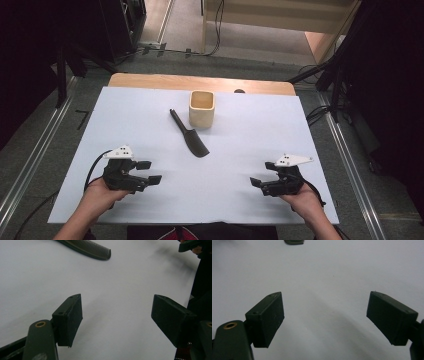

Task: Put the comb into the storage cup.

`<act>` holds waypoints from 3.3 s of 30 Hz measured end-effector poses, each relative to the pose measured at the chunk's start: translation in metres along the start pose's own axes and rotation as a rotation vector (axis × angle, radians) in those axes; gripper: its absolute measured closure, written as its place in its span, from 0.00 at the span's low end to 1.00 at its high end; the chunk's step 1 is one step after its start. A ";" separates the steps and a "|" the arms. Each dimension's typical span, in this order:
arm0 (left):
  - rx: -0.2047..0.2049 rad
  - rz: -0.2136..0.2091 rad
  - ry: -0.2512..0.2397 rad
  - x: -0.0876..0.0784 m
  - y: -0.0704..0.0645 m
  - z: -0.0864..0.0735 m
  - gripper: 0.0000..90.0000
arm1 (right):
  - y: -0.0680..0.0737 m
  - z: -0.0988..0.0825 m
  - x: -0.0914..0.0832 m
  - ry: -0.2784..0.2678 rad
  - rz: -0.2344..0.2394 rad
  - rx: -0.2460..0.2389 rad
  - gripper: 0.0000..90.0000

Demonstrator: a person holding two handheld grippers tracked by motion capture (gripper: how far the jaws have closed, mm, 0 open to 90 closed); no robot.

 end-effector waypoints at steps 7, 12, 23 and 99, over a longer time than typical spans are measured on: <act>-0.005 0.005 0.011 0.001 0.001 0.000 0.29 | 0.001 0.002 0.004 0.018 -0.008 -0.028 0.14; 0.005 0.002 0.021 0.002 0.000 0.001 0.29 | 0.000 0.003 0.002 -0.003 0.010 -0.001 0.14; 0.005 0.000 0.019 0.001 0.000 0.001 0.29 | -0.002 0.003 0.002 -0.011 0.027 0.018 0.14; -0.081 0.052 0.010 0.023 0.019 0.070 0.26 | -0.001 0.002 0.003 -0.006 0.042 0.010 0.14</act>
Point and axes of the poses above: each handheld gripper's, and its own axes: x roughly forward along the jaws, z roughly out of its top, y roughly to its left, the point moved 2 cm from there along x, roughly forward along the jaws, and after that the axes turned 15 degrees about z, right-handed, at the moved point
